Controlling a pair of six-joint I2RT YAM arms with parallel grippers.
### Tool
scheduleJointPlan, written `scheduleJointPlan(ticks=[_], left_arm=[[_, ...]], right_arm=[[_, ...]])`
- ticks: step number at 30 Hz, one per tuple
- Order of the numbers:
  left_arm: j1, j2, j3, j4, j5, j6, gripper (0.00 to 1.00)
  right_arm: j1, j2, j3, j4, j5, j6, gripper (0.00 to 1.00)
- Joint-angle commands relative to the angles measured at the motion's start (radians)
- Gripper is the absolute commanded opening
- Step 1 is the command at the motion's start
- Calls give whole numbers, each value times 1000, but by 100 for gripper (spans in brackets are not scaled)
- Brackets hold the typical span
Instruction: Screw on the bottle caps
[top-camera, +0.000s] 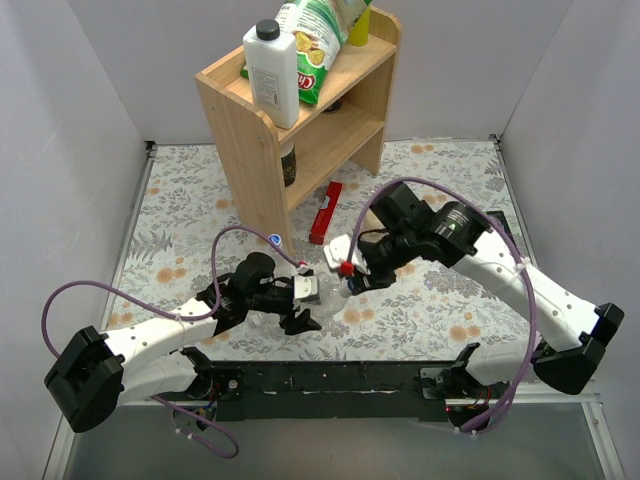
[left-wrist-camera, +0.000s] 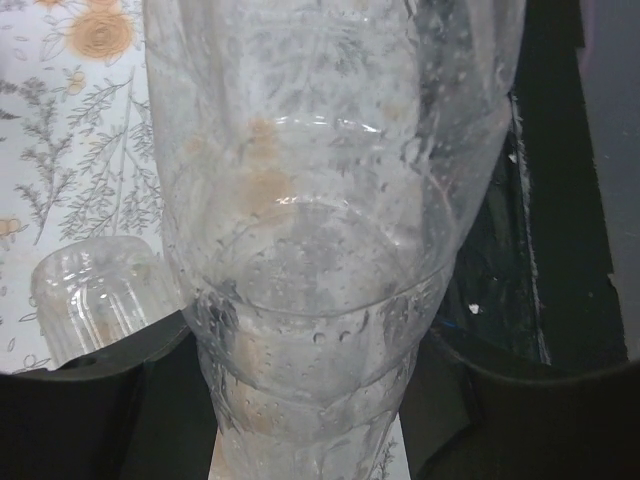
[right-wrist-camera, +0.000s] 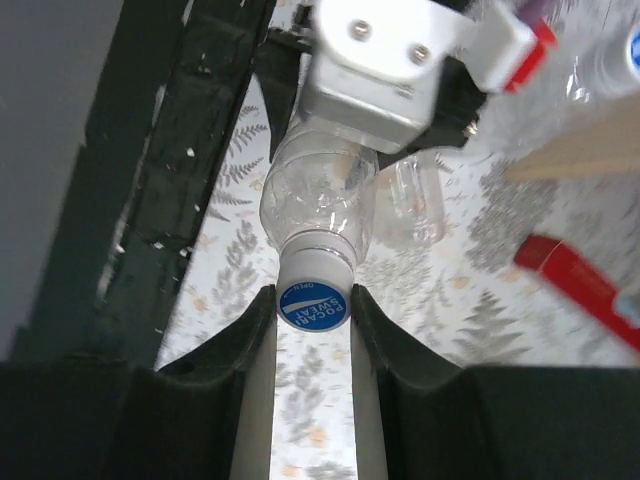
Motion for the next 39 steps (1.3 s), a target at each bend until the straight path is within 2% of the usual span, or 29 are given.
scheduleJointPlan(ticks=[1,2,4,7,8,10,11,13,14,17,21,23,26,29,34,39], left_arm=[[-1,-61,5,278,-111,-152,0],[-3,-61,5,288,-132,-159,0],[-4,-46,16,289,-189,-181,0],[-4,-31,24,265,-220,-187,0],[-4,-26,27,257,-220,-190,0],[-4,-28,28,227,-194,-192,0],[-4,-28,30,210,-172,-192,0],[-4,-29,38,141,-99,-179,0],[-4,-29,42,121,-77,-166,0],[-4,-25,51,29,7,-135,0],[-4,-14,70,-40,89,-58,0],[-4,-2,85,-91,118,-28,0],[-3,20,119,-158,159,40,0],[-3,49,157,-220,167,106,0],[-4,71,191,-258,170,161,0],[-4,94,216,-258,170,160,0]], right_arm=[[-124,143,68,87,-98,539,11],[-188,177,88,72,-157,610,11],[-232,273,118,24,-222,762,12],[-238,297,143,24,-251,784,21],[-241,306,167,9,-258,778,32],[-252,314,256,-7,-258,734,38],[-270,311,290,-16,-258,703,48],[-289,303,370,-74,-233,621,58],[-305,303,451,-103,-223,585,73],[-321,285,507,-200,-201,490,80],[-321,132,352,-202,-262,346,79],[-310,73,280,-202,-279,152,77],[-231,-25,159,-202,-175,-133,76],[-182,-74,85,-164,-124,-270,75],[-102,-102,31,-99,-74,-371,75],[-63,-97,28,-99,-89,-441,71]])
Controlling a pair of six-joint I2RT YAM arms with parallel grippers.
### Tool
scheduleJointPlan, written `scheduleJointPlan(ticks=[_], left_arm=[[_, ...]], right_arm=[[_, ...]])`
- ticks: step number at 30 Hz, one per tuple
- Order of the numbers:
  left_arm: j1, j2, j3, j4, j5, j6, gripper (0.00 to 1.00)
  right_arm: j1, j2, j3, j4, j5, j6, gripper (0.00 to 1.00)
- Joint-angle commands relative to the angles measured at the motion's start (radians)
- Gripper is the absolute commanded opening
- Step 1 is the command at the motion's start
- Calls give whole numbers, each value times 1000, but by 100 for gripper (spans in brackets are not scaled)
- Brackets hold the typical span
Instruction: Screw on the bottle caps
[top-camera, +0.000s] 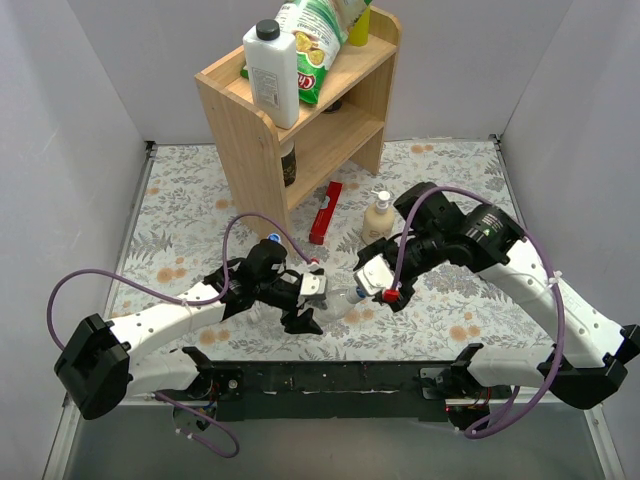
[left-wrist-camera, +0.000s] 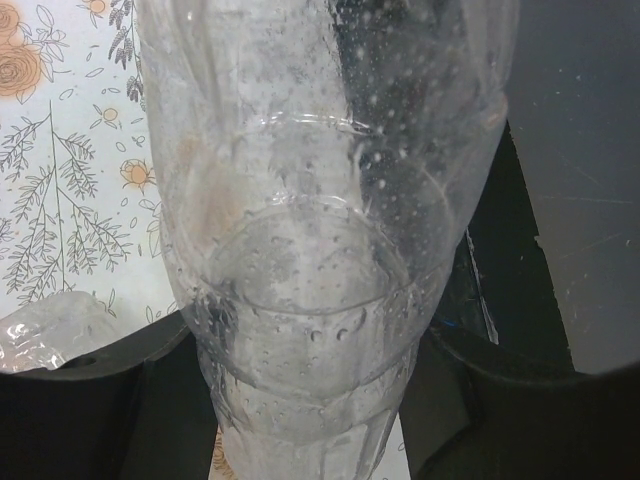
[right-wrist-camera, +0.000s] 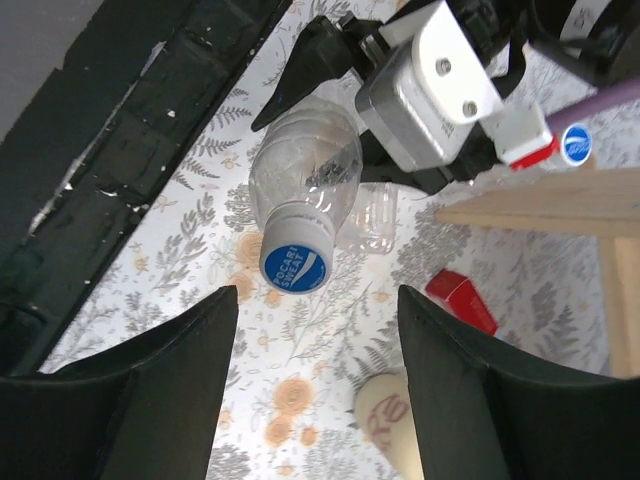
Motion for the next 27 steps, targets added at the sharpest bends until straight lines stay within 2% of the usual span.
scheduleJointPlan(ticks=[1,10,13,14,17,22,24,25,26,27], left_arm=[[-4,7,56,-22,33,33,0],[-4,-1,68,-22,35,24,0],[-4,-3,71,-22,33,22,0],[-4,-3,75,-22,30,22,0],[-4,-7,73,21,-6,-14,0],[-3,-45,64,188,-108,-186,0],[-4,-64,59,269,-154,-271,0],[-6,-65,61,280,-166,-289,0],[-4,-59,67,279,-178,-298,0],[-4,-53,73,268,-180,-301,0]], right_arm=[[31,-12,-3,33,-5,-145,70],[92,-6,-43,-4,8,-213,56],[95,5,-37,22,11,-161,45],[95,11,-36,63,18,-80,38],[91,34,-34,144,53,107,31],[32,157,10,180,-5,638,21],[-62,236,26,153,-99,775,17],[-104,264,14,136,-134,965,14],[-205,289,-8,126,-259,1048,12],[-253,325,-60,125,-328,1137,12]])
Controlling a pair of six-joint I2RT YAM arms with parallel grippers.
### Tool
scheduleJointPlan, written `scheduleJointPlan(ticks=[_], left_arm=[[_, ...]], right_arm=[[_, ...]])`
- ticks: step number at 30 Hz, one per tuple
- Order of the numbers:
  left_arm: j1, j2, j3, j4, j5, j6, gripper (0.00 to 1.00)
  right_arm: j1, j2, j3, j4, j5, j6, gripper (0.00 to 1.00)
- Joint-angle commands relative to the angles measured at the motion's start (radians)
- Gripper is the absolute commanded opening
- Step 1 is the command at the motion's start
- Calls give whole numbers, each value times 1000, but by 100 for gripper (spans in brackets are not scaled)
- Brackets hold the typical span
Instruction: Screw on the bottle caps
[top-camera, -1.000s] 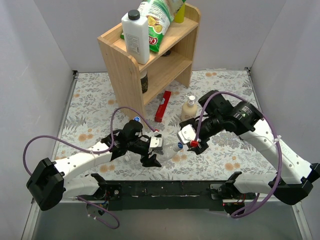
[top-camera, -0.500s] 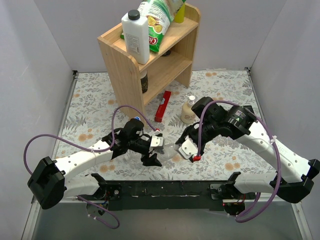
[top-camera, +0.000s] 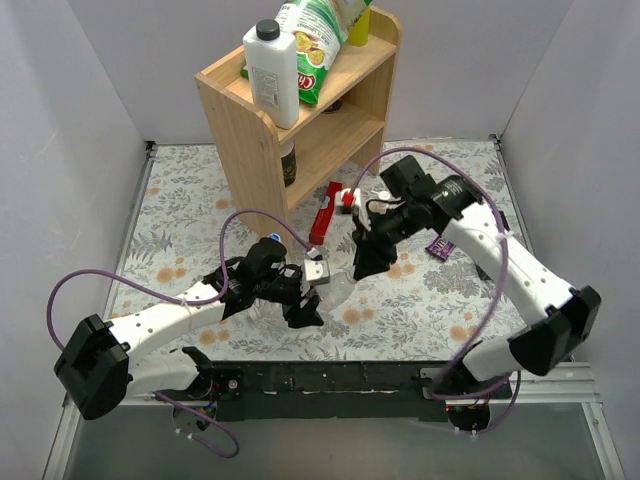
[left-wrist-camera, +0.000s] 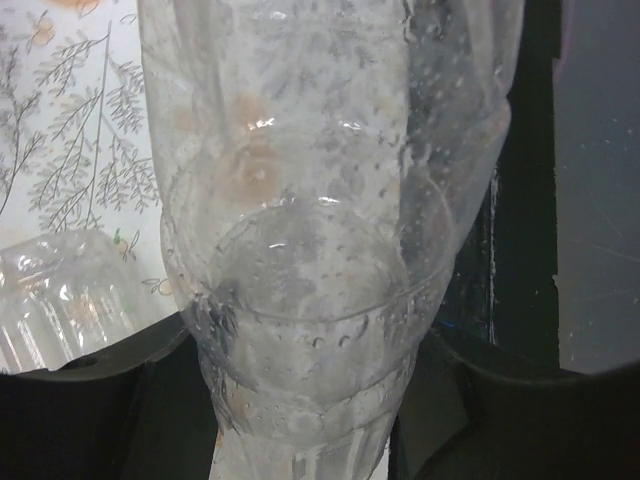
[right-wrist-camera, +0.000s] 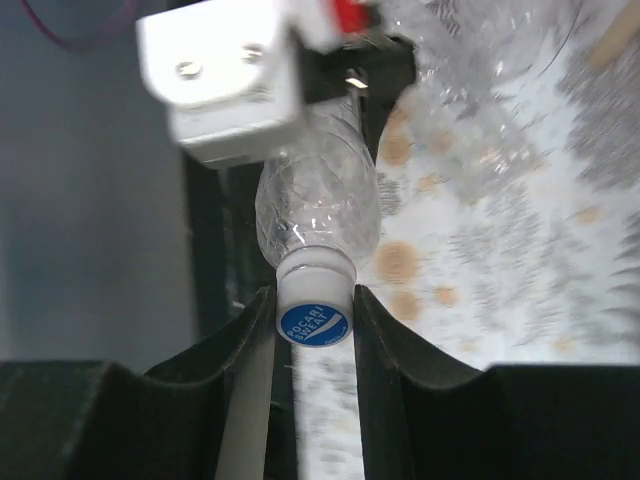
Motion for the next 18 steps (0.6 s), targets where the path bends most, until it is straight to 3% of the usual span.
scheduleJointPlan(ticks=[1,2,4,5,7,8,10,13,18], left_arm=[[-7,-42,56,251,-39,-129,0],[-7,-39,55,242,-30,-129,0],[-7,-31,49,237,-11,-123,0],[-7,-29,49,198,1,-118,0],[-7,-25,49,168,24,-97,0],[-7,-22,50,138,36,-84,0],[-7,-17,62,95,76,-23,0],[-7,-5,81,33,114,37,0],[-7,23,118,-42,156,143,0]], right_arm=[[-192,152,-88,9,-356,513,15],[-228,155,-78,14,-396,486,31],[-259,164,25,17,-407,435,46],[-291,167,83,-4,-428,367,63],[-327,181,259,-57,-442,284,75],[-350,187,315,-143,-454,168,83],[-351,158,369,-169,-425,99,89],[-325,11,244,-169,-411,-141,94],[-117,-207,13,-166,-125,-537,88]])
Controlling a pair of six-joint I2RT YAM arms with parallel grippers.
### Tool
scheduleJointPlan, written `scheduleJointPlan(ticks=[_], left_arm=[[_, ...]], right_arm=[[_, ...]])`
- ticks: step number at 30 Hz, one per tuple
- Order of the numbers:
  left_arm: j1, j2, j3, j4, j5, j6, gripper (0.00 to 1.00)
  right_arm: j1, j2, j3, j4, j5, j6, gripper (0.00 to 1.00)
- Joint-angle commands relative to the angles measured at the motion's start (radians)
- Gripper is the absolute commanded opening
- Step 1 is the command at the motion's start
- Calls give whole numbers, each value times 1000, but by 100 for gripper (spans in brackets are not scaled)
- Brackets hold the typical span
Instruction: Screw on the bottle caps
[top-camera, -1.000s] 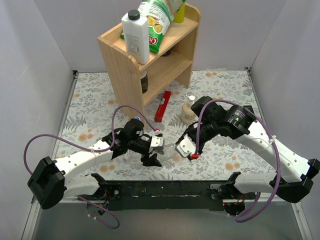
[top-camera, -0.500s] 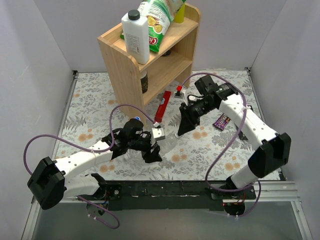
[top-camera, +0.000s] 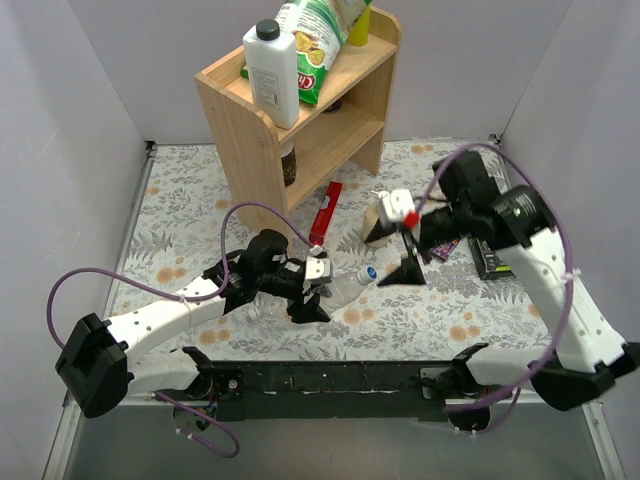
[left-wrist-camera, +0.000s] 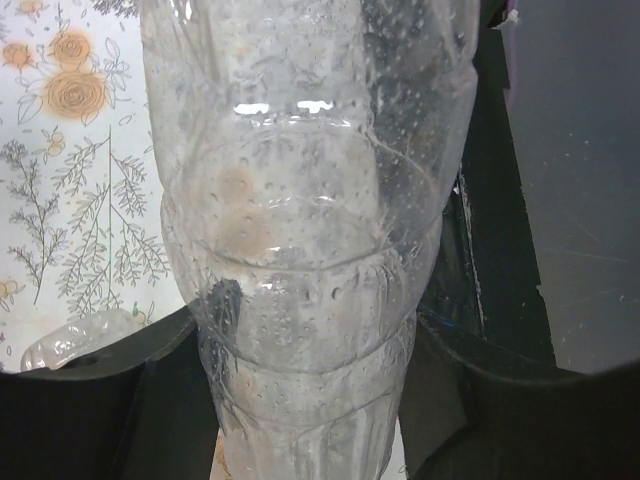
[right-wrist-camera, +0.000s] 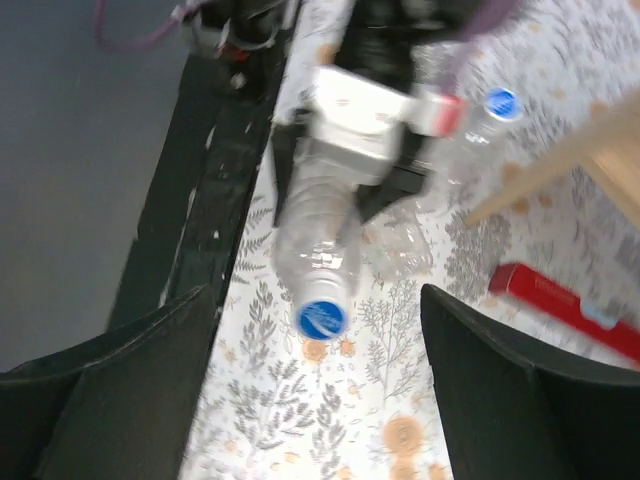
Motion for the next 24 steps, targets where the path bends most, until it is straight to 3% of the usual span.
scheduleJointPlan(ticks=[1,7,18,21,24], left_arm=[[-6,11,59,-61,80,112,0],[-6,14,74,-80,97,135,0],[-6,11,80,-80,89,130,0],[-6,9,80,-78,88,129,0],[-6,11,79,-70,88,124,0]], right_arm=[[162,-149,-197,-14,209,-439,87],[217,-215,-288,99,293,-539,80],[271,-168,-255,50,247,-594,63],[289,-160,-238,13,237,-614,55],[303,-146,-227,11,238,-587,37]])
